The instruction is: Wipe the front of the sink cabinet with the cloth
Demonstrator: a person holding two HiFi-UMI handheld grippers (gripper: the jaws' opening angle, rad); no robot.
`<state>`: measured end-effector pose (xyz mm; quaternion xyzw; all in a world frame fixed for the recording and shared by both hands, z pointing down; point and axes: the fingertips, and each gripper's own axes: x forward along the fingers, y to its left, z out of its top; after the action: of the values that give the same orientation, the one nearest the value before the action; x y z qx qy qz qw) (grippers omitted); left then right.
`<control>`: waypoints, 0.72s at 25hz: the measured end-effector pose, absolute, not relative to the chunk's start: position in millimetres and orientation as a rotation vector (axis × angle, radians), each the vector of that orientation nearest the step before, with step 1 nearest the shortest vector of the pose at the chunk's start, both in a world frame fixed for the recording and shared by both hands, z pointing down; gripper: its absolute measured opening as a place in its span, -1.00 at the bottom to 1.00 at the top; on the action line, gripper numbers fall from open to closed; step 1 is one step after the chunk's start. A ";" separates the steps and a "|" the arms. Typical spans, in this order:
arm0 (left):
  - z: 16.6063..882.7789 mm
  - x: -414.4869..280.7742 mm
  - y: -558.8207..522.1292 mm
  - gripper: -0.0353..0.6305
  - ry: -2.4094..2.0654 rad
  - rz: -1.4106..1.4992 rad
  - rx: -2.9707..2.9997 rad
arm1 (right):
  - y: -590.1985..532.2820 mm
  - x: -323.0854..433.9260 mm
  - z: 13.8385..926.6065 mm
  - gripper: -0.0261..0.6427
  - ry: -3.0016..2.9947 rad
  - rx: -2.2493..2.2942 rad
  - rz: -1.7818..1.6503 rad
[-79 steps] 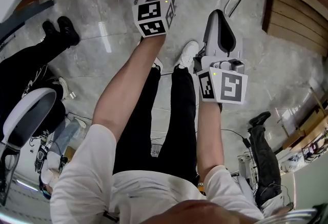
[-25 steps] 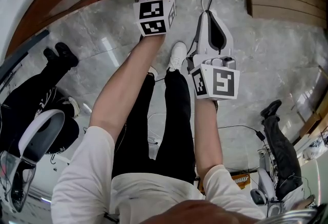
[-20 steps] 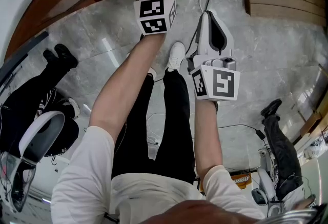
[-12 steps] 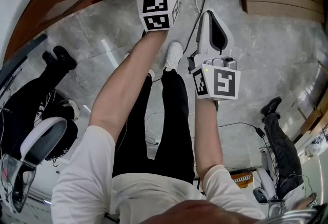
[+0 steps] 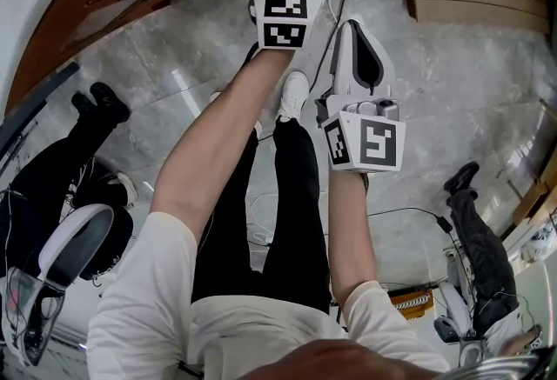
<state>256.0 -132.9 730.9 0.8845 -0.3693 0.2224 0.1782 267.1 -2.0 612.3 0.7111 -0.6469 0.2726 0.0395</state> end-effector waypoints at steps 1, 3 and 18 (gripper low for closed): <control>731.2 262.1 -130.7 -0.67 -1.015 0.636 2.521 | -1.6 268.1 612.7 -0.93 -1.979 2.183 0.838; 731.3 271.4 -130.6 -0.67 -0.985 0.642 2.533 | -1.3 269.7 612.8 -0.93 -1.974 2.186 0.837; 669.7 259.7 -115.6 -0.67 -0.951 0.582 2.505 | -7.0 270.8 578.1 -0.93 -1.939 2.196 0.804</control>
<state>259.7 -115.6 669.7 0.8954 -0.3399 0.2080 0.1987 270.8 -7.0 578.1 0.7219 -0.6373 0.2644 0.0517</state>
